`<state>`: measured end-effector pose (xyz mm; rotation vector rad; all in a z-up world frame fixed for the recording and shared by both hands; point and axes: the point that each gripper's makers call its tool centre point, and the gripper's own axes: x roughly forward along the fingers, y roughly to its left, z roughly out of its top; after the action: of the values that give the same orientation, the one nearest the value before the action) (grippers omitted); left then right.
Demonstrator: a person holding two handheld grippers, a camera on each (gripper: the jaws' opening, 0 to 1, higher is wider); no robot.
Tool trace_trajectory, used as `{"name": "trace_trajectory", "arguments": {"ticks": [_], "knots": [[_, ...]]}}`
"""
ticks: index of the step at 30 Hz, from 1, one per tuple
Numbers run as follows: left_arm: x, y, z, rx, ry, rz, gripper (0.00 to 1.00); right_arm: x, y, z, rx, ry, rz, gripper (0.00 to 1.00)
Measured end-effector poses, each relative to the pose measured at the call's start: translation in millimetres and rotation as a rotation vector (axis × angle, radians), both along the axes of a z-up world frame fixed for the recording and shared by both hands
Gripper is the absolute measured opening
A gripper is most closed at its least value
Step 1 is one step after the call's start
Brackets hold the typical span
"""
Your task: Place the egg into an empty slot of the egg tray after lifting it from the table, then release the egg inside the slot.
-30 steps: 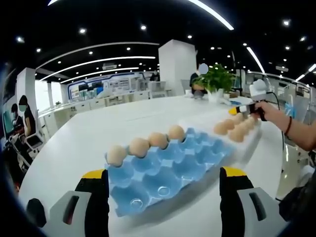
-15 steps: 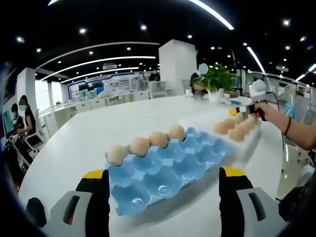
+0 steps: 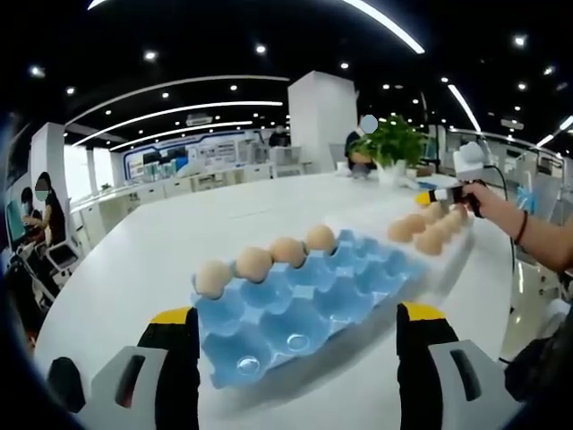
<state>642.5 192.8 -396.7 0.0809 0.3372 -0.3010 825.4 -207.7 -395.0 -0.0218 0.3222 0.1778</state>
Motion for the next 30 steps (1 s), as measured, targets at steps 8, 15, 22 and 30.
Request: {"name": "trace_trajectory", "arguments": {"ticks": [8, 15, 22, 30], "knots": [[0.7, 0, 0.9, 0.003, -0.001, -0.004, 0.92, 1, 0, 7.1, 0.009, -0.015, 0.013, 0.26], [-1.6, -4, 1.5, 0.008, -0.001, -0.009, 0.92, -6, 13, 22.9, 0.040, -0.046, 0.048, 0.26], [-6.9, -8, 3.0, 0.009, -0.005, -0.012, 0.92, -13, 36, 31.0, 0.041, -0.056, 0.105, 0.26], [-13.2, -12, 3.6, 0.010, -0.005, -0.015, 0.92, -21, 64, 32.4, 0.048, -0.052, 0.165, 0.26]]}}
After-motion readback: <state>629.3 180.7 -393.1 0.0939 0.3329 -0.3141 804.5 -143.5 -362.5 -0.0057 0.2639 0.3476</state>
